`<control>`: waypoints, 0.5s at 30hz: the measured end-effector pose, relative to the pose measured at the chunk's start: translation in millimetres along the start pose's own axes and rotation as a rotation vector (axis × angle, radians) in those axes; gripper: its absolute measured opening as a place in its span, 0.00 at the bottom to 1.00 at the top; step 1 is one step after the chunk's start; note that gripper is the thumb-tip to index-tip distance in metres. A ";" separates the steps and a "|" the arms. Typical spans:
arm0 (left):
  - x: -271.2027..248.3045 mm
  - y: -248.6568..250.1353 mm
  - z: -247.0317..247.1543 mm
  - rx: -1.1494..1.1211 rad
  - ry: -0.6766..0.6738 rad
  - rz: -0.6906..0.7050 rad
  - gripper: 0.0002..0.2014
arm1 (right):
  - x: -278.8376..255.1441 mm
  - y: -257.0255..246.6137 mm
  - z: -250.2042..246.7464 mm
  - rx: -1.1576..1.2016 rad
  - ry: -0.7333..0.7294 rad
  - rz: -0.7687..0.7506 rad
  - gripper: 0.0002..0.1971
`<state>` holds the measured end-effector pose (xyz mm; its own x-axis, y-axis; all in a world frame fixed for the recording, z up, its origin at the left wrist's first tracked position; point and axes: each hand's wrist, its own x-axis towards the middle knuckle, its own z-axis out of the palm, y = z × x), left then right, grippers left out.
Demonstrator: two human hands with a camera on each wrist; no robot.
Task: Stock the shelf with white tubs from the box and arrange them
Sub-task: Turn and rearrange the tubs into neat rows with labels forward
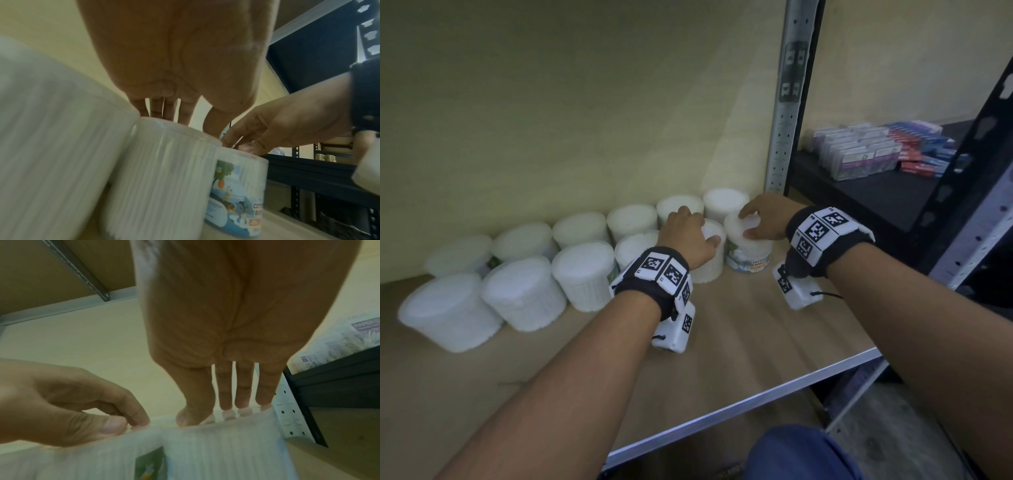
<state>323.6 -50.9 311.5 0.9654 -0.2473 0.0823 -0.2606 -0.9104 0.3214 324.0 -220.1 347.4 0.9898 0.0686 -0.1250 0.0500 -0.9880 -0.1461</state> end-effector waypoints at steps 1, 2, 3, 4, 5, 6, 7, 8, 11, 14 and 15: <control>0.1 0.0 0.1 0.001 -0.002 -0.001 0.26 | 0.1 -0.1 0.2 0.001 0.002 0.001 0.24; 0.2 -0.2 0.0 0.001 -0.004 -0.001 0.26 | 0.5 0.4 0.6 0.001 0.005 -0.002 0.24; 0.3 -0.2 0.1 0.001 -0.006 0.000 0.26 | 0.6 1.0 0.4 0.002 0.006 -0.005 0.24; 0.3 -0.2 0.2 0.001 -0.007 0.001 0.26 | 0.9 1.7 0.4 0.004 0.007 -0.008 0.24; 0.4 0.0 0.2 0.001 -0.008 0.002 0.26 | 1.1 2.4 -0.1 0.007 0.004 -0.011 0.24; 0.4 0.3 -0.1 0.001 -0.009 0.003 0.26 | 1.3 3.2 -0.2 0.011 0.001 -0.015 0.24; 0.6 0.5 -0.3 0.001 -0.011 0.004 0.26 | 1.5 3.8 -0.5 0.013 -0.002 -0.018 0.24; 0.7 0.6 -0.5 0.001 -0.012 0.005 0.26 | 1.7 4.4 -0.7 0.014 -0.001 -0.021 0.24; 0.3 0.9 -1.3 0.003 -0.013 0.009 0.26 | 2.6 5.0 -0.7 0.014 0.003 -0.030 0.24; 0.1 1.2 -1.8 0.012 -0.024 0.011 0.26 | 2.9 4.7 -0.2 0.005 0.004 -0.029 0.24; 0.5 1.3 -2.3 0.016 -0.031 0.014 0.26 | 2.9 4.7 -0.2 0.000 0.005 -0.028 0.24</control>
<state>323.8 -51.4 314.1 0.9611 -0.2703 0.0574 -0.2747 -0.9119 0.3048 327.1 -224.6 346.6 0.9887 0.0953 -0.1159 0.0774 -0.9857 -0.1499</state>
